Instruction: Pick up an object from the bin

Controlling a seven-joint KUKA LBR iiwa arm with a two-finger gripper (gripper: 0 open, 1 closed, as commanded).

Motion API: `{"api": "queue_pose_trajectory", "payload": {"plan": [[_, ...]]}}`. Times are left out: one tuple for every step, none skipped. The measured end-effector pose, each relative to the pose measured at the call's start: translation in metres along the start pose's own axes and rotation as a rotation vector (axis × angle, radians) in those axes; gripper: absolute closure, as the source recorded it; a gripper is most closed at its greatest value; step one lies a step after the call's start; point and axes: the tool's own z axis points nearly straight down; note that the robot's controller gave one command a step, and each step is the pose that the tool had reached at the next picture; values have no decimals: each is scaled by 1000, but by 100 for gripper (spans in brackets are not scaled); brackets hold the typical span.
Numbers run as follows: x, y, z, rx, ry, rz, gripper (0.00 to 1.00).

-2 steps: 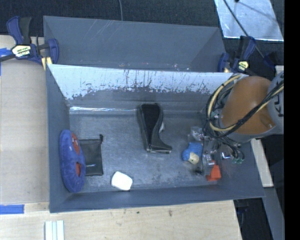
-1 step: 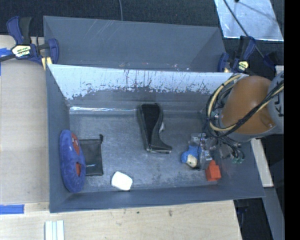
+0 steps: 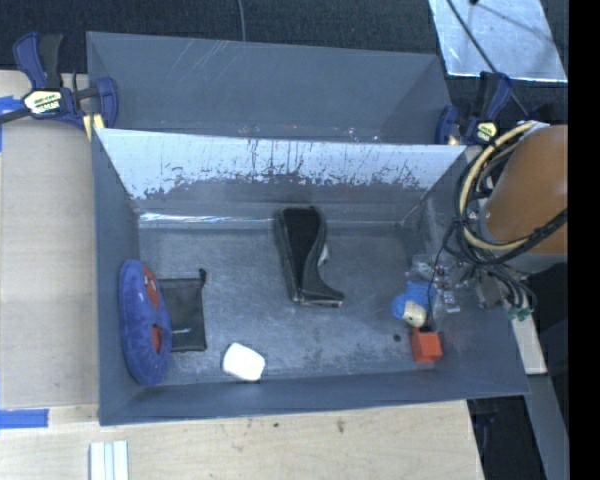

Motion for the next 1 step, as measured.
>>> {"api": "queue_pose_trajectory", "payload": {"plan": [[-37, 8, -162, 0, -4, -20, 100]]}}
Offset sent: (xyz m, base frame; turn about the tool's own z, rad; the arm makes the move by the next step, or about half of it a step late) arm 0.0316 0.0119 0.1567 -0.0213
